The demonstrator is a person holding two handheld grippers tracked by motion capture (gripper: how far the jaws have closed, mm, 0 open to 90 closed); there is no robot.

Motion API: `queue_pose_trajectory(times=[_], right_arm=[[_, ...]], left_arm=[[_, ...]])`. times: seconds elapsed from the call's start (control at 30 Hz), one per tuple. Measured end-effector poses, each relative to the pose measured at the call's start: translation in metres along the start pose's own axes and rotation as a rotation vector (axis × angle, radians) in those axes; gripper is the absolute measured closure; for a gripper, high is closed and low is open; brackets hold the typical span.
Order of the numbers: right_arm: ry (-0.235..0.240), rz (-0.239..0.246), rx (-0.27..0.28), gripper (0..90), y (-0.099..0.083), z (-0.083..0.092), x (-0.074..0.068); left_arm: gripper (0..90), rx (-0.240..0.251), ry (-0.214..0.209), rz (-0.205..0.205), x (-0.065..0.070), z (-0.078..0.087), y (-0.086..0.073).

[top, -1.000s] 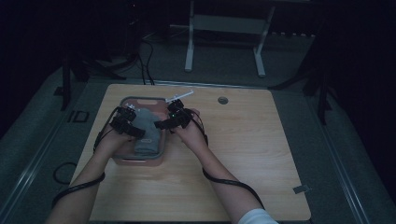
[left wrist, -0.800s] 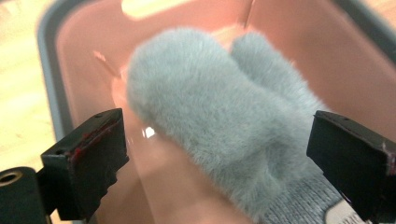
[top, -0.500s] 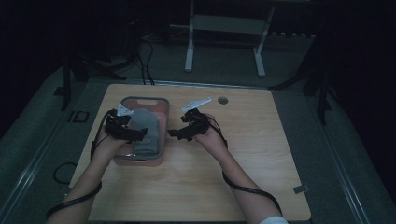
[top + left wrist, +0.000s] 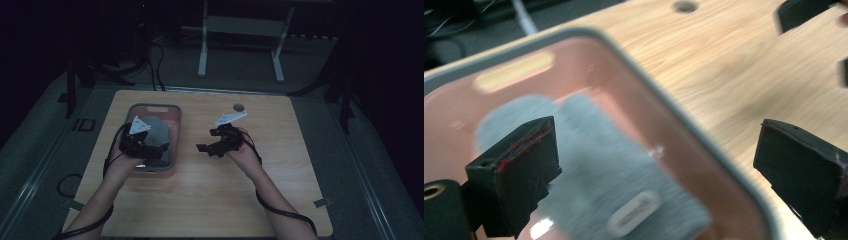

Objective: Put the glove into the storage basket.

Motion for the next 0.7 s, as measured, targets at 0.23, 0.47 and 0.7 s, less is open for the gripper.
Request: queue_pose_trajectory(times=[0.23,0.47,0.7], right_arm=[[-0.021,0.0,0.003,15.0,-0.016,0.025,0.01],[-0.048,-0.009,0.001,15.0,-0.032,0.046,0.021],[-0.06,-0.006,-0.012,15.0,-0.053,0.064,0.026]], left_arm=[[4.7,0.027,-0.089,-0.085,0.04,-0.004,0.011],[4.7,0.054,-0.161,-0.123,0.073,-0.009,0.021],[4.7,0.061,-0.24,-0.15,0.105,-0.019,0.02]])
Point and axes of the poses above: each handheld gripper's, and its own axes: z roughly backward along the jaws, y roughly out of its top, x roughly to its right, the point moved 10 cm from there along -z, roughly forward along the jaws, and after that the axes turned 1 degree about y, right-handed, at the moved point
